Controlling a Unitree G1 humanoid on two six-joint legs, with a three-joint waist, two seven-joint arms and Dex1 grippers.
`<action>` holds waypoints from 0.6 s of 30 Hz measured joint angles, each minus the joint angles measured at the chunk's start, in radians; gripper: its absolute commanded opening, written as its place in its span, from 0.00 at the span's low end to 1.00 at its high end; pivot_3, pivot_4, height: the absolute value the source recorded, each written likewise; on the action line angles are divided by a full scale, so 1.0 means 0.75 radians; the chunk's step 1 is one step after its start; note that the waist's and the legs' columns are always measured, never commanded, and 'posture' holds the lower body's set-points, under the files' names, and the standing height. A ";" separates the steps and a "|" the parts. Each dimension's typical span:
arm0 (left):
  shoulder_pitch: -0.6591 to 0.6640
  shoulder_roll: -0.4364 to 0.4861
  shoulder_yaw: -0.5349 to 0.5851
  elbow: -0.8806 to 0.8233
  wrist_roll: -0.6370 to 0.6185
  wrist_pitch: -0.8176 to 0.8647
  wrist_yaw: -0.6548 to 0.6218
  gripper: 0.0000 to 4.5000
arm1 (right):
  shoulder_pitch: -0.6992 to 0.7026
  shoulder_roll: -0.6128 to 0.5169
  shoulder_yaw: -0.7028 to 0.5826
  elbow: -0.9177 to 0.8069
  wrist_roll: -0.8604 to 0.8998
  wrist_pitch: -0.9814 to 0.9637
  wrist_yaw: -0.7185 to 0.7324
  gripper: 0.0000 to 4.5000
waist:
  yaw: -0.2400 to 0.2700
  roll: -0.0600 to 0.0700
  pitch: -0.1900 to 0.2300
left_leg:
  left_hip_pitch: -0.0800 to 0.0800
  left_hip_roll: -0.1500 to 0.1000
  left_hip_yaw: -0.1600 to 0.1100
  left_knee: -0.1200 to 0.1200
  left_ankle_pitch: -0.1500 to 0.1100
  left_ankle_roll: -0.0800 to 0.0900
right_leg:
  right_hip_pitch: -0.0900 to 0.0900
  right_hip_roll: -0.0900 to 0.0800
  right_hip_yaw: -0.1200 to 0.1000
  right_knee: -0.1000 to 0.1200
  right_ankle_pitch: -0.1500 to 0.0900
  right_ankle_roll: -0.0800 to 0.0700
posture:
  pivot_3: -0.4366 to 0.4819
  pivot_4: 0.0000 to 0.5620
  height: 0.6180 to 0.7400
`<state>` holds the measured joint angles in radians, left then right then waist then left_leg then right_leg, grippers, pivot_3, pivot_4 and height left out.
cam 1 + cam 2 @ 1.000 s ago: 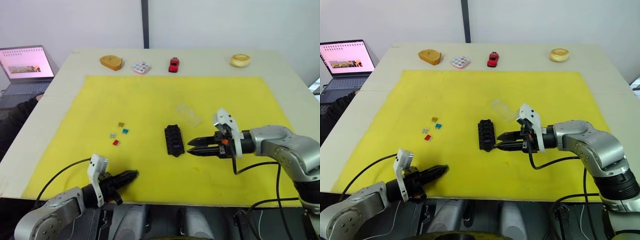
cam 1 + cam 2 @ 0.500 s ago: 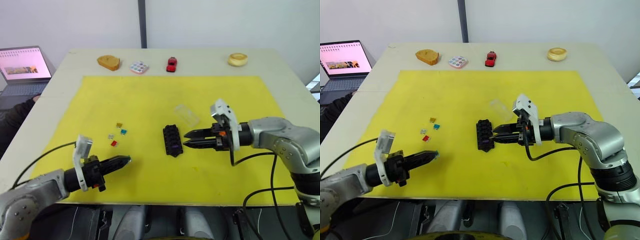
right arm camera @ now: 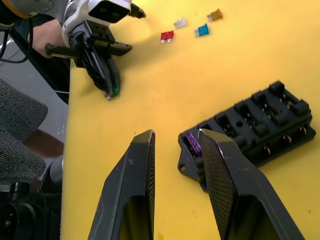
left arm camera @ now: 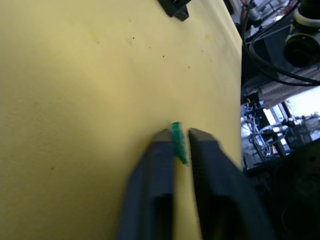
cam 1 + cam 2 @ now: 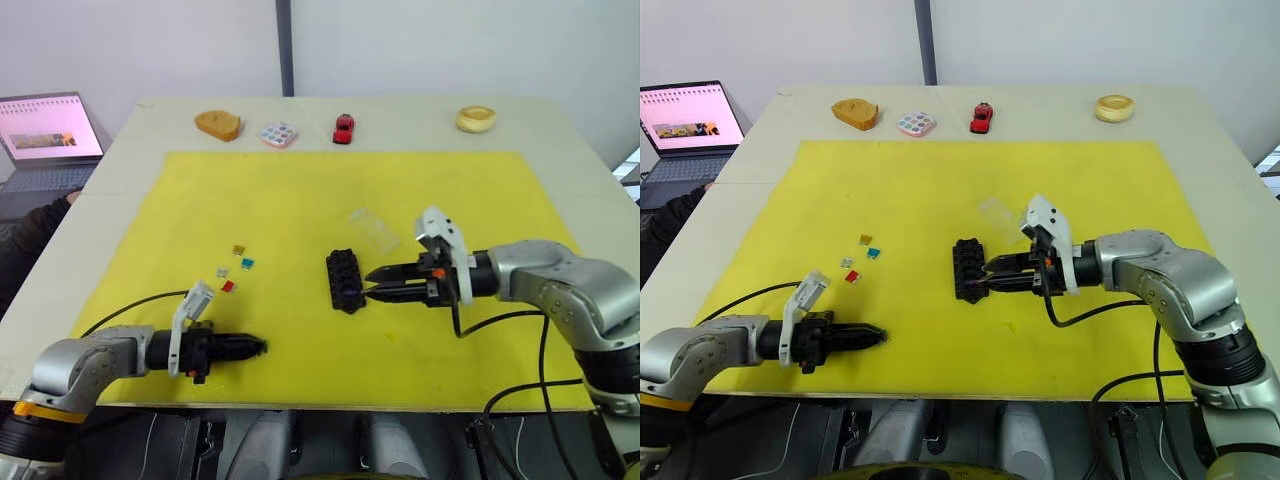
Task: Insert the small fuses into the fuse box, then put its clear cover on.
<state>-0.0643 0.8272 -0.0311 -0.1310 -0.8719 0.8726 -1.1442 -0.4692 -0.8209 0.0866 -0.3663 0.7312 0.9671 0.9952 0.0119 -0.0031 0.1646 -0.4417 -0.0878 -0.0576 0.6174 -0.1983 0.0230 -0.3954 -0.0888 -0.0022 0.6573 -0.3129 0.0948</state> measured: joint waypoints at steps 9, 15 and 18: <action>0.199 0.037 0.249 -0.141 -0.019 0.020 0.068 0.55 | 0.046 -0.002 -0.044 -0.033 0.014 0.001 -0.034 0.33 | -0.011 0.001 0.000 | 0.000 0.001 0.001 -0.002 0.001 0.001 | 0.001 0.000 0.000 0.000 0.000 0.000 | 0.48 0.27 1.00; 0.344 0.035 0.350 -0.248 -0.040 0.022 0.123 0.55 | 0.049 0.000 -0.047 -0.034 0.014 -0.005 -0.036 0.33 | -0.009 0.000 0.000 | 0.000 0.001 0.001 -0.002 0.001 0.001 | 0.001 0.000 0.000 0.000 0.000 0.000 | 0.48 0.27 1.00; 0.388 -0.003 0.360 -0.288 -0.035 0.001 0.160 0.55 | 0.048 0.000 -0.047 -0.033 0.011 -0.016 -0.035 0.33 | -0.008 0.001 0.000 | 0.000 0.001 0.001 -0.002 0.001 0.001 | 0.001 0.000 0.000 -0.001 0.000 0.000 | 0.48 0.27 1.00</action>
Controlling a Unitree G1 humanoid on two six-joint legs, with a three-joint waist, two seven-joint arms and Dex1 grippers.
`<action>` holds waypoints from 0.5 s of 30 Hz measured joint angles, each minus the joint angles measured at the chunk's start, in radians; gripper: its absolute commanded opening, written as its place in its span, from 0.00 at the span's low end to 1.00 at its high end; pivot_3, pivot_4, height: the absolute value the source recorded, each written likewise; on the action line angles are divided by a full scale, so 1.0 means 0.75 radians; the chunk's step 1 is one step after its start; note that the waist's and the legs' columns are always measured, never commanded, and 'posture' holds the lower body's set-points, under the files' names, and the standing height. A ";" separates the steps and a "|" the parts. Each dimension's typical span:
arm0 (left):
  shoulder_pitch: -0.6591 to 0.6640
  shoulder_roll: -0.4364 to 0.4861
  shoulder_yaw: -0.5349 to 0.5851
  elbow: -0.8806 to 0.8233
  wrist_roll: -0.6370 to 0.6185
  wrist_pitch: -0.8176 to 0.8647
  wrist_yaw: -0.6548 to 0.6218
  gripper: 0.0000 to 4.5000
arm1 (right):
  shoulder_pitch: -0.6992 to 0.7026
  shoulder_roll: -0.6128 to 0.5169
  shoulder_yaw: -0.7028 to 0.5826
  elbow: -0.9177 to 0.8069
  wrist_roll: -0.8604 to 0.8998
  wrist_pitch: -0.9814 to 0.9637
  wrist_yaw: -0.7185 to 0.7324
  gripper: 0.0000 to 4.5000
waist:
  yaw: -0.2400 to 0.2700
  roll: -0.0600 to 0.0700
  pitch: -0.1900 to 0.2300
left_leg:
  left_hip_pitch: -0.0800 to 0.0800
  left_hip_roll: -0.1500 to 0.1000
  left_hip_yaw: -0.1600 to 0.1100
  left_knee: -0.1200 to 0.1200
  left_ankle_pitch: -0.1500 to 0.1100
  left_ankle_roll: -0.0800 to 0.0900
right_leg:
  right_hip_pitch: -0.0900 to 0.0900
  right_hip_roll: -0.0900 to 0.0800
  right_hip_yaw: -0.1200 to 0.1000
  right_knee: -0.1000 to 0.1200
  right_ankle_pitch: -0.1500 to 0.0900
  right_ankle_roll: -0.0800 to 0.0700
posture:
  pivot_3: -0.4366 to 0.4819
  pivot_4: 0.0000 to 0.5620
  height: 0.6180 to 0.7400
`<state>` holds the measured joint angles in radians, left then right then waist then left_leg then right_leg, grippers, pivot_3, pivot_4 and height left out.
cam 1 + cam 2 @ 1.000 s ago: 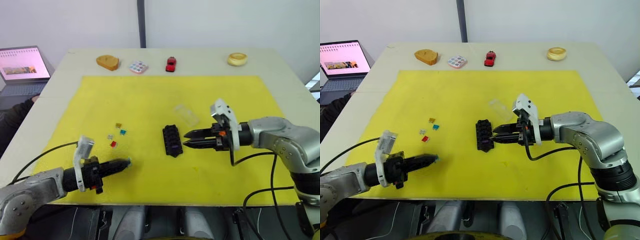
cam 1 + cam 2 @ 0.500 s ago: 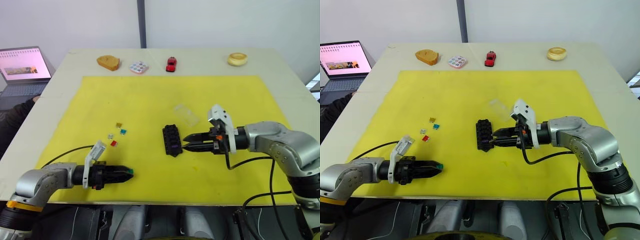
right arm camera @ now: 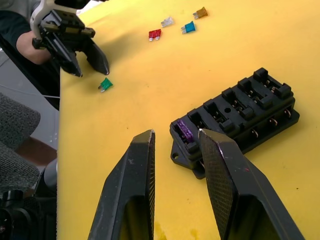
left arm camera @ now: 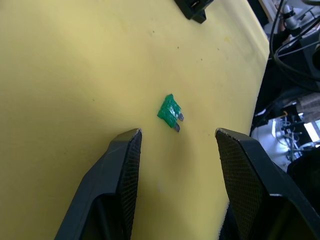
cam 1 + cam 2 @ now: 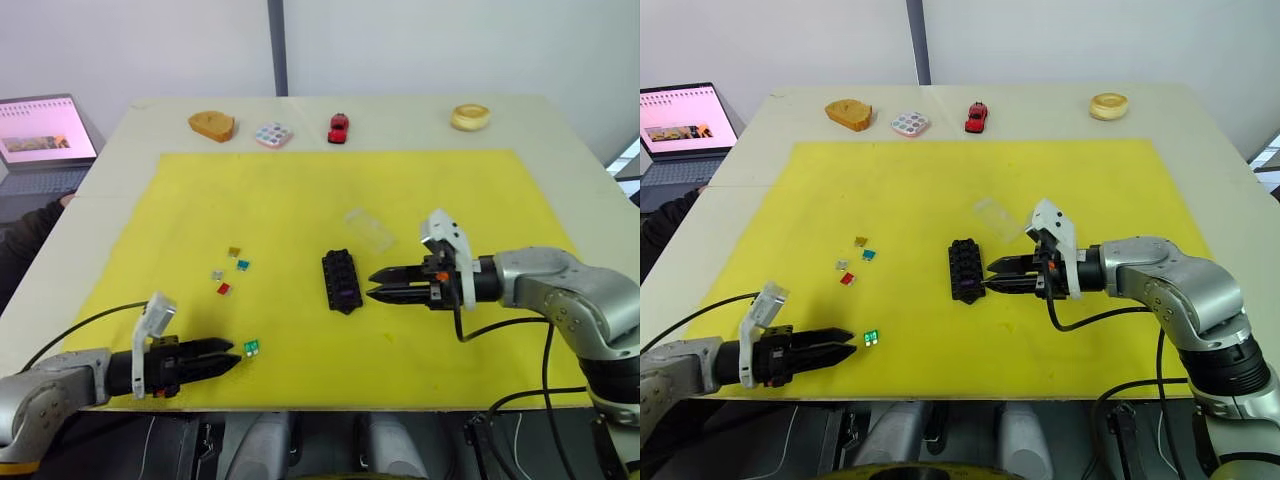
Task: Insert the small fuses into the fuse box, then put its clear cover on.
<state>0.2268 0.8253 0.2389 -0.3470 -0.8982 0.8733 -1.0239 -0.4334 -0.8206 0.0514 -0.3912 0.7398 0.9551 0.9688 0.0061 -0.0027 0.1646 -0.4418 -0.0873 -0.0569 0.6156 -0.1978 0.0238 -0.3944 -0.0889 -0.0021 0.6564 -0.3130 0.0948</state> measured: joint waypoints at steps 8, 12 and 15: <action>-0.016 -0.108 -0.038 -0.043 0.025 -0.044 0.094 0.55 | -0.020 0.002 0.006 0.005 -0.012 -0.010 0.008 0.33 | 0.013 0.000 0.000 | 0.000 -0.001 0.000 0.001 0.000 0.000 | 0.000 -0.001 0.000 -0.001 0.000 0.000 | 0.48 0.27 1.00; -0.052 -0.115 -0.076 -0.042 0.040 -0.043 0.095 0.55 | -0.020 0.003 0.007 0.006 -0.015 -0.010 0.012 0.33 | 0.012 0.000 0.000 | 0.000 -0.001 0.000 0.002 0.000 0.000 | 0.000 -0.001 0.000 -0.001 0.000 0.000 | 0.48 0.27 1.00; -0.067 -0.122 -0.089 -0.035 0.047 -0.037 0.098 0.37 | -0.020 0.003 0.007 0.006 -0.019 -0.010 0.012 0.33 | 0.012 0.000 0.000 | 0.000 -0.001 0.000 0.001 0.000 0.000 | 0.000 -0.001 0.000 -0.001 0.000 0.000 | 0.48 0.27 1.00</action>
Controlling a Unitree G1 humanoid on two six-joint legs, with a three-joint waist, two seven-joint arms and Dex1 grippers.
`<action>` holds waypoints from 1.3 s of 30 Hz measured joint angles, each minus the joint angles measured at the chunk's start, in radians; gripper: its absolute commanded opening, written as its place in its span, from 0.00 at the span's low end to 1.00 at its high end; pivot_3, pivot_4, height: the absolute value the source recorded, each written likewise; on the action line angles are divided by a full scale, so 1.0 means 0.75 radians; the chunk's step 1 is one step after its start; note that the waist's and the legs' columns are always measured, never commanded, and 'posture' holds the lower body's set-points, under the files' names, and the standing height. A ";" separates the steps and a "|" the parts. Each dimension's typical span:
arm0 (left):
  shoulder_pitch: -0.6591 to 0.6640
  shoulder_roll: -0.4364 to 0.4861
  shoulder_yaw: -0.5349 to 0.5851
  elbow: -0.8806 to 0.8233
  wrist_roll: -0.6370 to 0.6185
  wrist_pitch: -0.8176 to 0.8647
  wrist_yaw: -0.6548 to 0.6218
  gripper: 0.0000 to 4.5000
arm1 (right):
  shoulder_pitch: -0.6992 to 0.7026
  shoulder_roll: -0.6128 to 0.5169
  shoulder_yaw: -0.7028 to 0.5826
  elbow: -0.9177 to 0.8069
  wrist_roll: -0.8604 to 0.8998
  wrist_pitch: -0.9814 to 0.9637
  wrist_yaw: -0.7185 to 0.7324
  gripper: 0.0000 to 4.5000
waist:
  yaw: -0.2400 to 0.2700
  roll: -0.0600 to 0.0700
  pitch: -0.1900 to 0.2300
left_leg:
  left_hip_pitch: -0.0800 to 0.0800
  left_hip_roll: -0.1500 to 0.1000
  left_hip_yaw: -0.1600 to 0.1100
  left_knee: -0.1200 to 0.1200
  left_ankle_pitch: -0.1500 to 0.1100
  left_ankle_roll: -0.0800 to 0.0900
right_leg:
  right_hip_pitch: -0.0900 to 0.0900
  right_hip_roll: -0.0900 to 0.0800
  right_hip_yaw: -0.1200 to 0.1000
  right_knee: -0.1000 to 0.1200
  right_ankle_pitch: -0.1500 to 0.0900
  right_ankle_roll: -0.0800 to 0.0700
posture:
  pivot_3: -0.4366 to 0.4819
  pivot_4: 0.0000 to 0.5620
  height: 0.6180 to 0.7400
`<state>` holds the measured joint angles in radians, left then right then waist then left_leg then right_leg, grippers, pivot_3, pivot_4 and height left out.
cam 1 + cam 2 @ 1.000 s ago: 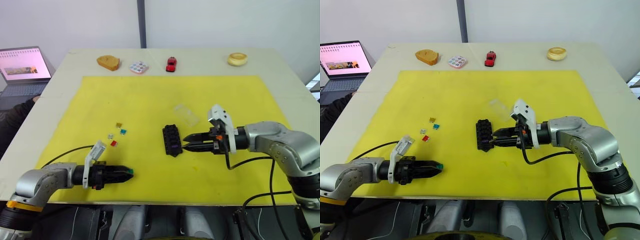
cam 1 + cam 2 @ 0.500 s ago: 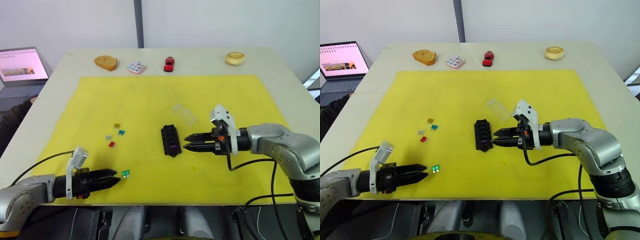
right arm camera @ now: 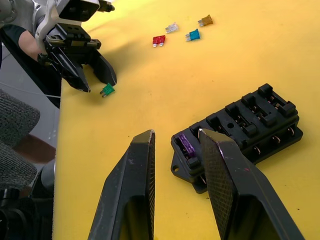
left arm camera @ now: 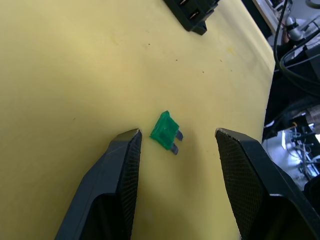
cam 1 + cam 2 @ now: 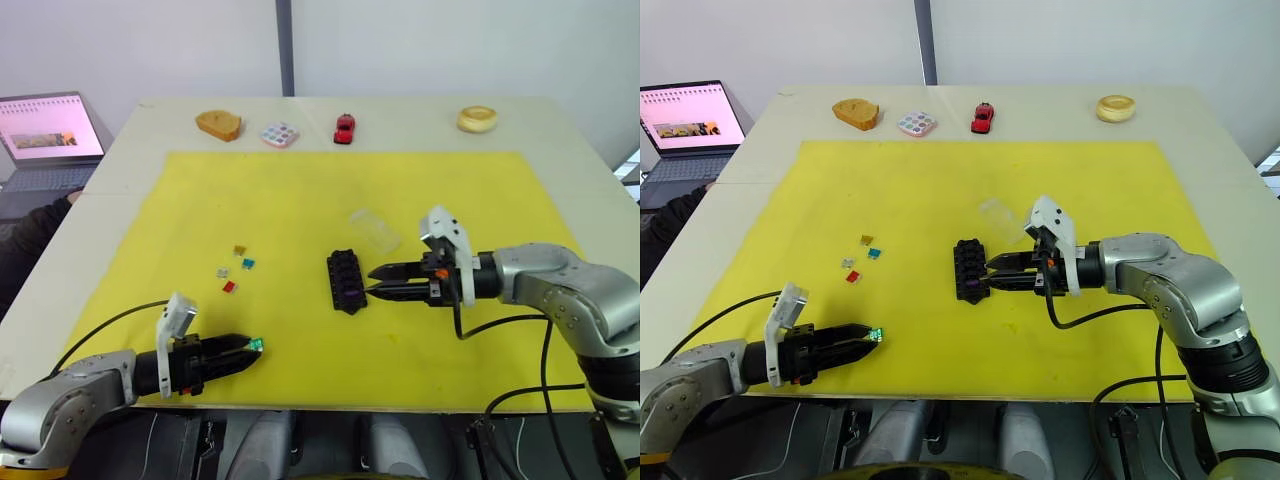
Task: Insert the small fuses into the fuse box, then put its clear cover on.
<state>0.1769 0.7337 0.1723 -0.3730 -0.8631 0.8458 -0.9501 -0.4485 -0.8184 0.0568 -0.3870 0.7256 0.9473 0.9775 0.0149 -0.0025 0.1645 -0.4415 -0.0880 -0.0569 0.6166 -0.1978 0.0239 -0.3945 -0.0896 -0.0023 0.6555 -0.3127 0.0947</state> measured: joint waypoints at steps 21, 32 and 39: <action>-0.351 0.231 0.049 -0.005 -0.157 0.193 -0.120 0.02 | -0.459 0.016 -0.016 0.104 0.306 0.459 0.018 0.33 | -0.002 0.000 0.003 | -0.001 0.000 -0.001 -0.001 0.001 -0.001 | -0.004 0.000 -0.001 0.001 0.000 -0.001 | 0.48 0.27 1.00; -1.306 0.213 -0.394 0.423 0.108 0.061 -0.538 0.02 | -0.856 0.104 0.221 0.380 0.087 0.301 0.172 0.33 | -0.014 -0.002 0.004 | -0.004 -0.001 0.001 -0.002 0.005 -0.005 | -0.002 0.003 -0.001 0.000 0.006 0.010 | 0.48 0.27 1.00; -1.468 0.091 -0.523 0.639 0.335 -0.135 -0.656 0.02 | -0.867 0.148 0.251 0.388 0.052 0.311 0.160 0.33 | -0.035 -0.002 0.004 | -0.005 -0.001 0.001 -0.001 0.004 -0.004 | -0.004 0.003 -0.001 0.006 0.006 0.010 | 0.48 0.27 1.00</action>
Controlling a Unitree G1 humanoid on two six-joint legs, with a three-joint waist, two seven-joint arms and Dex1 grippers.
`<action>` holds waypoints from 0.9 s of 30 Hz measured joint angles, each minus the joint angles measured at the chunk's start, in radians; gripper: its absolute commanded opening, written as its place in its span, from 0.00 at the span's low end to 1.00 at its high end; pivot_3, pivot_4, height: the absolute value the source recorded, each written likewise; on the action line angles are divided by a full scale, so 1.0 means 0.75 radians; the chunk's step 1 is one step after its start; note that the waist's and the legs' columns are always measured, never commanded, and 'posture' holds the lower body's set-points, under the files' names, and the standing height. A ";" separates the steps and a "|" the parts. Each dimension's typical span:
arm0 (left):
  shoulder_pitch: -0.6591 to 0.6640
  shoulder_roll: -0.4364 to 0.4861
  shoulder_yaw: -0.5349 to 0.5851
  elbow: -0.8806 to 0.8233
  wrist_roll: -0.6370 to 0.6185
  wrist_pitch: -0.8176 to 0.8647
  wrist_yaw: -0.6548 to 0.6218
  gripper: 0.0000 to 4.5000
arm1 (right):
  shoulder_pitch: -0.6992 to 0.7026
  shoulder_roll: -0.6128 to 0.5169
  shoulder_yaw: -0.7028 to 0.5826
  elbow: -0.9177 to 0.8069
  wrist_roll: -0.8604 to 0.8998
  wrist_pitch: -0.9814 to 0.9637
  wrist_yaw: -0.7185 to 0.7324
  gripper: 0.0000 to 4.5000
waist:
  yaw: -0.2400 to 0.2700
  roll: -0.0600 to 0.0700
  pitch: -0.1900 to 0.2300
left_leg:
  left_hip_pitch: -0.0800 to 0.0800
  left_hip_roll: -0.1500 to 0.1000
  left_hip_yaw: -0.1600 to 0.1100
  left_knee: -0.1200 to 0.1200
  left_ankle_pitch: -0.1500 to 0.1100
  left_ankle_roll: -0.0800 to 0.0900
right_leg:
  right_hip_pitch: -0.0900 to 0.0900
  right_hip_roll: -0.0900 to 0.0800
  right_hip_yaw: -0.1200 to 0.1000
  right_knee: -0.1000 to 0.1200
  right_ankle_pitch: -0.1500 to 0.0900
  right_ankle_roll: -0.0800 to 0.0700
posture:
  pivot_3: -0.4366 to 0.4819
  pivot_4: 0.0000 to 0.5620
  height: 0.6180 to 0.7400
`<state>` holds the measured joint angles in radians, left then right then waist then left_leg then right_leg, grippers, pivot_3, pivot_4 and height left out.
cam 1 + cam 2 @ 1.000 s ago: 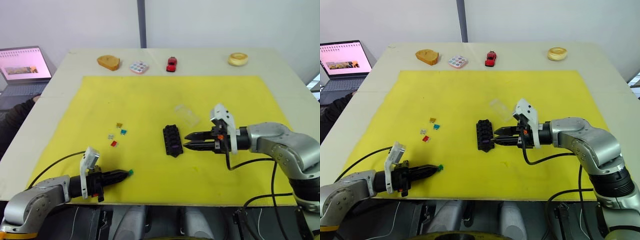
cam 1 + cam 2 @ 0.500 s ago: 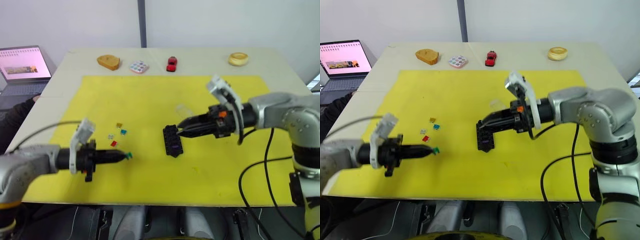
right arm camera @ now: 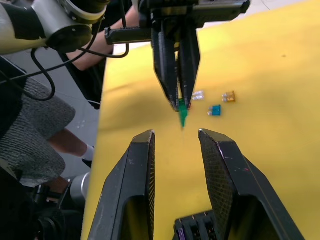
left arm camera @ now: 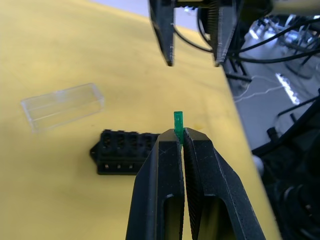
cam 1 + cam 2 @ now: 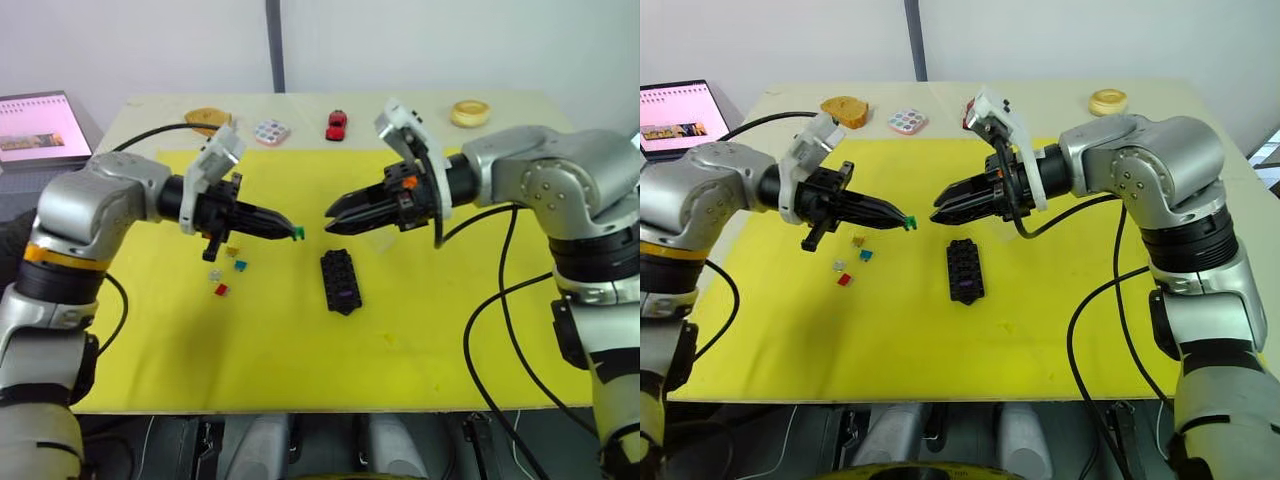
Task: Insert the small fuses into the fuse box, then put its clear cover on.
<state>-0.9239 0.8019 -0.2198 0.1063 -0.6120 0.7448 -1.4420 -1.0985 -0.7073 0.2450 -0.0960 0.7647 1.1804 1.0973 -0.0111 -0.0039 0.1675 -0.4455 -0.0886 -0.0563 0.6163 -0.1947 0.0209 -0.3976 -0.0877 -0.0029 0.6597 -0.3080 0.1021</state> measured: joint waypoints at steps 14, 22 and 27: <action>0.016 -0.084 -0.006 -0.001 0.051 -0.034 -0.042 0.02 | 0.028 0.105 -0.003 0.002 -0.007 0.110 -0.120 0.33 | -0.005 0.000 0.000 | 0.000 0.000 -0.001 0.003 0.000 0.001 | -0.003 0.000 0.000 0.008 0.000 0.000 | 0.48 0.27 1.00; 0.018 -0.097 0.000 -0.015 0.049 -0.016 -0.026 0.02 | 0.028 0.123 -0.007 0.004 -0.007 0.119 -0.123 0.33 | -0.004 0.000 0.000 | 0.000 0.000 -0.001 0.005 0.000 0.001 | -0.002 0.000 0.000 0.009 0.000 0.000 | 0.48 0.27 1.00; 0.018 -0.104 0.000 -0.016 0.049 -0.014 -0.020 0.00 | 0.029 0.124 -0.007 0.004 -0.008 0.118 -0.125 0.27 | -0.004 0.000 0.000 | 0.000 0.000 -0.001 0.005 0.000 0.001 | -0.002 0.000 0.000 0.009 0.000 0.000 | 0.48 0.27 1.00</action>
<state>-0.9105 0.7242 -0.2199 0.0945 -0.5753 0.7340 -1.4567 -1.0770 -0.6142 0.2397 -0.0929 0.7584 1.2692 1.0035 -0.0142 -0.0041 0.1675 -0.4455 -0.0886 -0.0569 0.6199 -0.1948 0.0218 -0.3993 -0.0874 -0.0029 0.6665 -0.3081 0.1021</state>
